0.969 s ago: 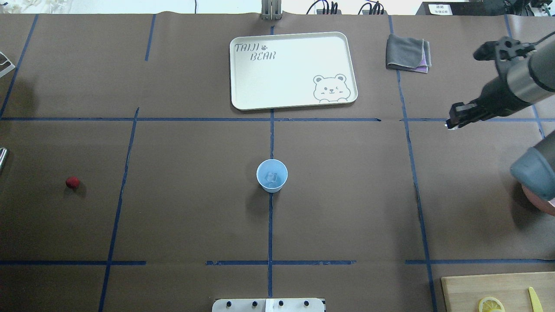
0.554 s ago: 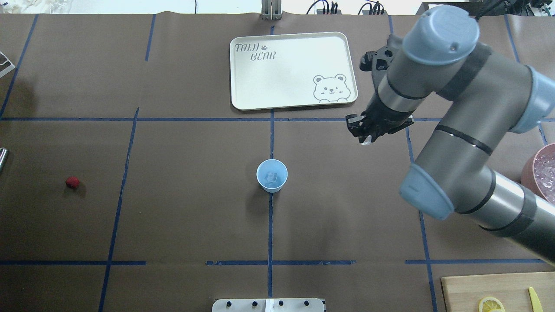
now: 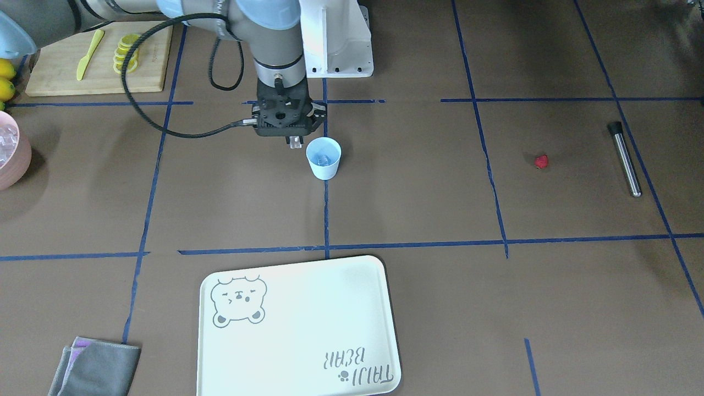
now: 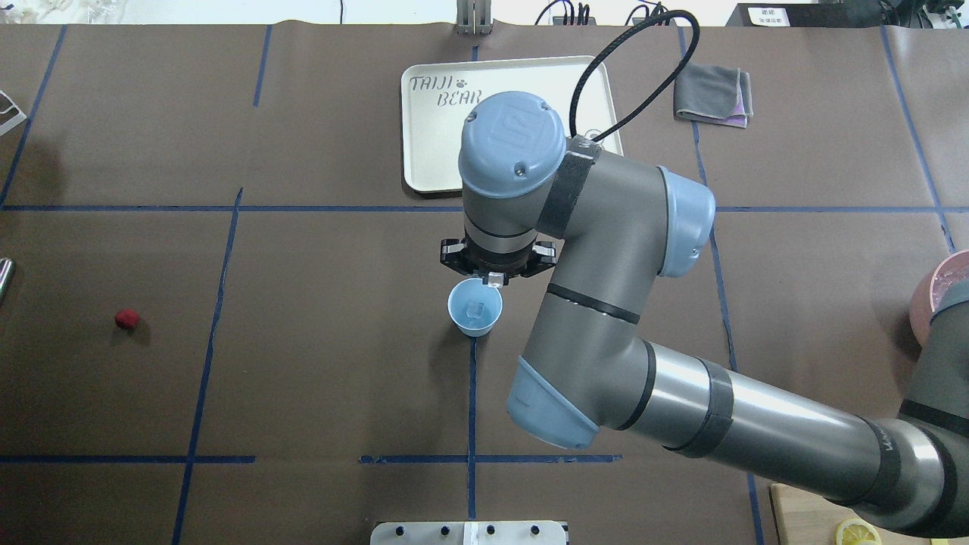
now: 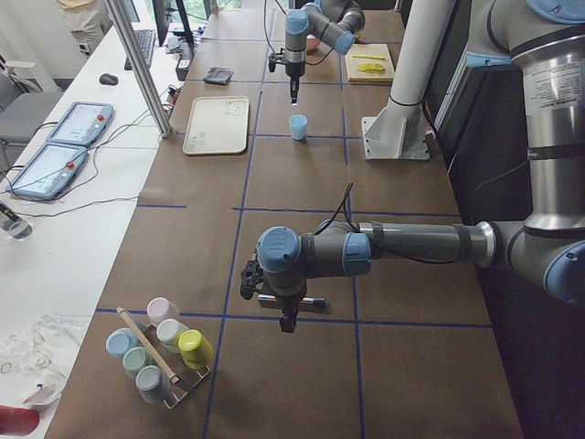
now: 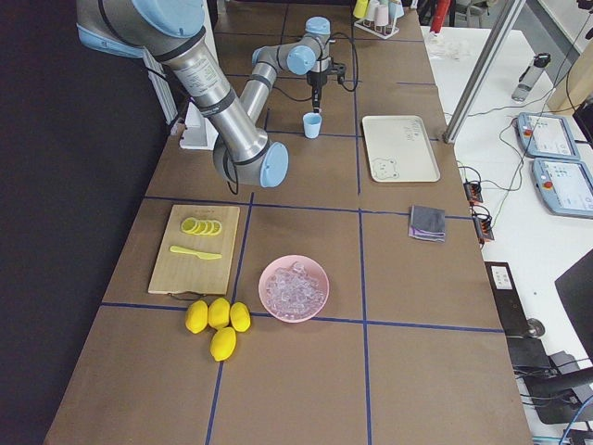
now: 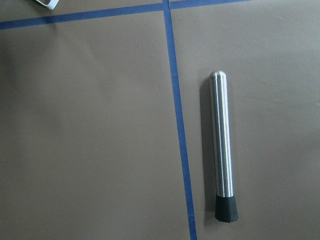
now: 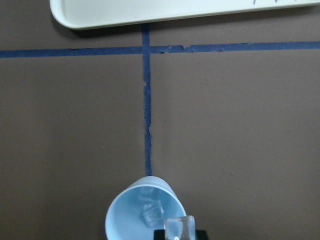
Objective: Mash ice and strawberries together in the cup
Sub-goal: 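Carry the ice cube with the right gripper over the blue cup, then open the right gripper to drop the ice cube into the cup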
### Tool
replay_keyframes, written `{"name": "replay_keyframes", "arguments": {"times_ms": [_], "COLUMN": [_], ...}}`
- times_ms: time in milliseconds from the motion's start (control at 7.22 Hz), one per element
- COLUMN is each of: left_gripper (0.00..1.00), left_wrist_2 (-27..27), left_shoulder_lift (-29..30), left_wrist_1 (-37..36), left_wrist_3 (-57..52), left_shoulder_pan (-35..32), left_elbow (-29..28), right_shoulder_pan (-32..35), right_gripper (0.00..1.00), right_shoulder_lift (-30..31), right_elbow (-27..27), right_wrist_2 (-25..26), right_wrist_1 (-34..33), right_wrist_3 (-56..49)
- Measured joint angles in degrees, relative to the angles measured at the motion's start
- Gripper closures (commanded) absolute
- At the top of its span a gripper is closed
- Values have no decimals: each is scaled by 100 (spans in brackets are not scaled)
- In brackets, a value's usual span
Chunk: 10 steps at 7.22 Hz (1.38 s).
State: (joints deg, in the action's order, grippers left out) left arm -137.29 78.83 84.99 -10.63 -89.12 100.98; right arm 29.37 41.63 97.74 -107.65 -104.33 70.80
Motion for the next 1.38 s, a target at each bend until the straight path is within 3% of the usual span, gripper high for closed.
{"name": "replay_keyframes", "arguments": {"times_ms": [138, 277, 415, 554, 692, 1385], "left_gripper": [0, 0, 0, 0, 0, 0], "left_wrist_2": [0, 0, 0, 0, 0, 0], "left_shoulder_lift": [0, 0, 0, 0, 1, 7], "left_wrist_1": [0, 0, 0, 0, 0, 0], "left_wrist_3": [0, 0, 0, 0, 0, -1], "left_shoulder_pan": [2, 3, 3, 6, 7, 8], "left_elbow": [-7, -12, -15, -19, -26, -20], "right_shoulder_pan": [-124, -196, -229, -246, -260, -133], "right_gripper": [92, 71, 35, 7, 3, 1], "right_shoulder_lift": [-59, -79, -88, -88, -89, -88], "right_elbow": [-148, -233, -300, -343, -371, -278], "right_wrist_2": [123, 204, 241, 257, 266, 209], "right_wrist_1": [107, 154, 181, 215, 245, 304], "right_wrist_3": [119, 169, 188, 194, 196, 165]}}
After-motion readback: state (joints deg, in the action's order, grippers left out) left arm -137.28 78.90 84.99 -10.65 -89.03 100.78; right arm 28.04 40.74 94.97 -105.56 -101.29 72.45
